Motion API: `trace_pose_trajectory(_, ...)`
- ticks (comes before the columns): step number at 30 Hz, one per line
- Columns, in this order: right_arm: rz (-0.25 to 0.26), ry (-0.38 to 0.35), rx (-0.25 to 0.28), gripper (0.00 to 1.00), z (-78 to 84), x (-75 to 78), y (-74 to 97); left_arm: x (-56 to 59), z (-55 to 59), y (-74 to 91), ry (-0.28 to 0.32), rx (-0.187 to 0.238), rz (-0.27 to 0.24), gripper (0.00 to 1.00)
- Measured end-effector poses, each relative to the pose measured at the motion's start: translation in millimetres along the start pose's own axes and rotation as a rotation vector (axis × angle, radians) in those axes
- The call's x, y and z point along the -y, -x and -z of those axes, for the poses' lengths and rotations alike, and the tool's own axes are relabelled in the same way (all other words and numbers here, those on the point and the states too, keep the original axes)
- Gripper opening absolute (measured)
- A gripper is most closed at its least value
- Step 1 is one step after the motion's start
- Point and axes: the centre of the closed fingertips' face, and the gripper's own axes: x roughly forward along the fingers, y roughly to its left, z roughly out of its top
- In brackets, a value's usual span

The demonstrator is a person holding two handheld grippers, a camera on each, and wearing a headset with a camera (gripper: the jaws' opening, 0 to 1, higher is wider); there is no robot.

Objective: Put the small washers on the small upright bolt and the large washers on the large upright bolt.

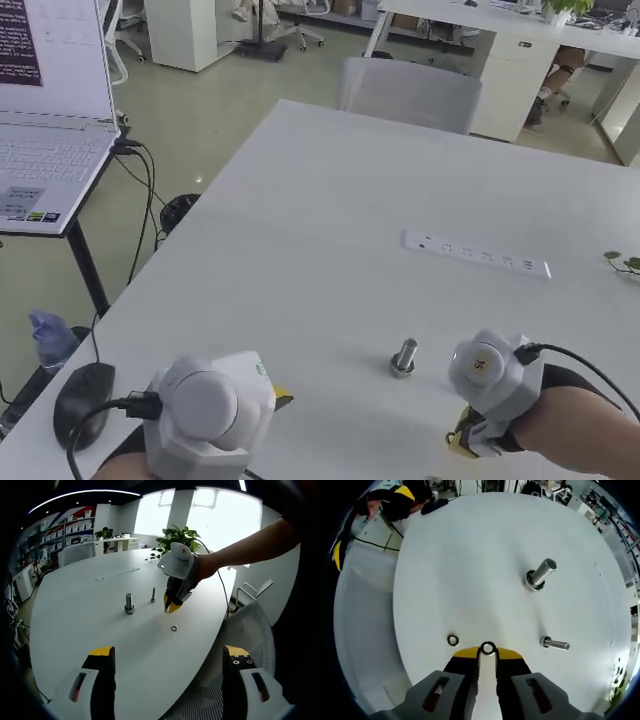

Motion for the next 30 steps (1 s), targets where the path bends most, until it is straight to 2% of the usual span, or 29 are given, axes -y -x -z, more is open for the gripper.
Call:
trace_pose_trajectory(7, 0.009, -0.029, 0.001, 0.12, 18.8, 15.1, 9.9, -0.1, -3.3, -7.3, 0.008, -0.004, -0.009, 0.93)
trace_pose_trajectory(14, 0.024, -0.05, 0.001, 0.12, 34.3, 29.3, 20.2, 7.4, -0.4, -14.4, 0.01, -0.023, 0.007, 0.98)
trace_pose_trajectory(17, 0.031, -0.056, 0.001, 0.12, 38.0, 35.0, 23.8, 11.3, 1.6, -17.7, -0.007, -0.037, 0.012, 1.0)
trace_pose_trajectory(19, 0.034, -0.055, 0.002, 0.12, 38.4, 36.5, 25.4, 11.6, 1.6, -18.1, -0.005, -0.038, 0.013, 1.0)
trace_pose_trajectory(24, 0.055, -0.06, 0.016, 0.12, 33.8, 51.7, 32.3, 12.3, 0.1, -19.4, 0.002, -0.036, 0.008, 0.99)
trace_pose_trajectory(30, 0.08, -0.072, 0.04, 0.12, 19.5, 73.2, 44.0, 10.9, 5.6, -19.6, -0.006, -0.056, 0.007, 0.98)
